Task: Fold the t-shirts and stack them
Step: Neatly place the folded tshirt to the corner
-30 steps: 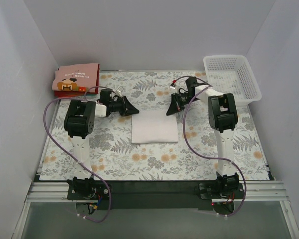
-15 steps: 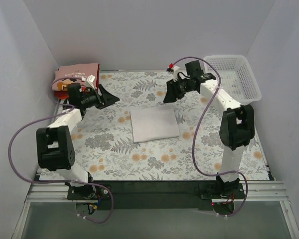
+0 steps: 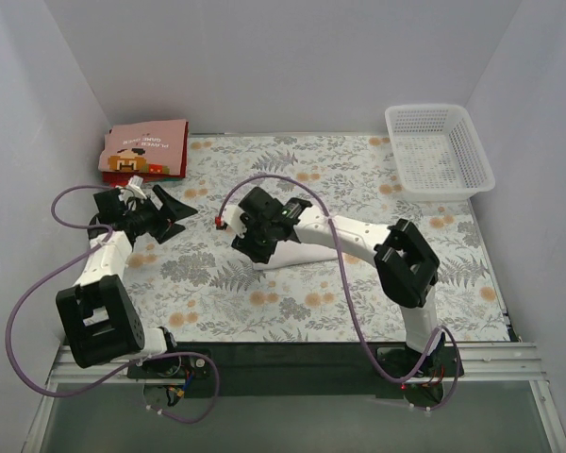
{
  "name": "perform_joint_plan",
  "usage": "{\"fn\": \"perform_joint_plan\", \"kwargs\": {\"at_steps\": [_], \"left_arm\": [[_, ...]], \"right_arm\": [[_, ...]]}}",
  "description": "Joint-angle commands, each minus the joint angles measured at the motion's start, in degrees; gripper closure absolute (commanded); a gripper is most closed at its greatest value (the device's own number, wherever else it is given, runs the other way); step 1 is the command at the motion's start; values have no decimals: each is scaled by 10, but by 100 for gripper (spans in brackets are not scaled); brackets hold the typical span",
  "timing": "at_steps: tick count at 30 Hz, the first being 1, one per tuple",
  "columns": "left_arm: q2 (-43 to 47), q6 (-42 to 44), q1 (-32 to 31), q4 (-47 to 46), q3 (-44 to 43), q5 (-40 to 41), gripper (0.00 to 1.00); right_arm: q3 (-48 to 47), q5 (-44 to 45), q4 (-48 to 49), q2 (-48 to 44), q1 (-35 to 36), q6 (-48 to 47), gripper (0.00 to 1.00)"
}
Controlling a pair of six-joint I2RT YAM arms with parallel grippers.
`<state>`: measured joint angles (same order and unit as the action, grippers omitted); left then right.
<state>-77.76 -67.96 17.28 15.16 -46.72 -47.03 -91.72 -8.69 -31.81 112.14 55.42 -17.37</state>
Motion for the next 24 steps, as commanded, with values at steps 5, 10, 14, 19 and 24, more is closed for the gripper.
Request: {"fn": "perform_joint_plan", "kwargs": {"at_steps": [5, 10, 14, 19, 24], "left_arm": [[19, 27, 8, 44, 18, 23, 20], [21, 21, 8, 37, 29, 34, 20], [16, 8, 8, 23, 42, 47, 20], [0, -16, 7, 1, 66, 48, 20], [-33, -72, -6, -50, 108, 36, 22]], "right_arm": [[-11, 76, 0, 52, 47, -3, 49], [-22, 74, 1, 84, 49, -3, 51], [-15, 71, 3, 104, 51, -3, 56], [-14, 79, 7, 115, 51, -6, 76], [-31, 80, 10, 93, 44, -10, 99]]}}
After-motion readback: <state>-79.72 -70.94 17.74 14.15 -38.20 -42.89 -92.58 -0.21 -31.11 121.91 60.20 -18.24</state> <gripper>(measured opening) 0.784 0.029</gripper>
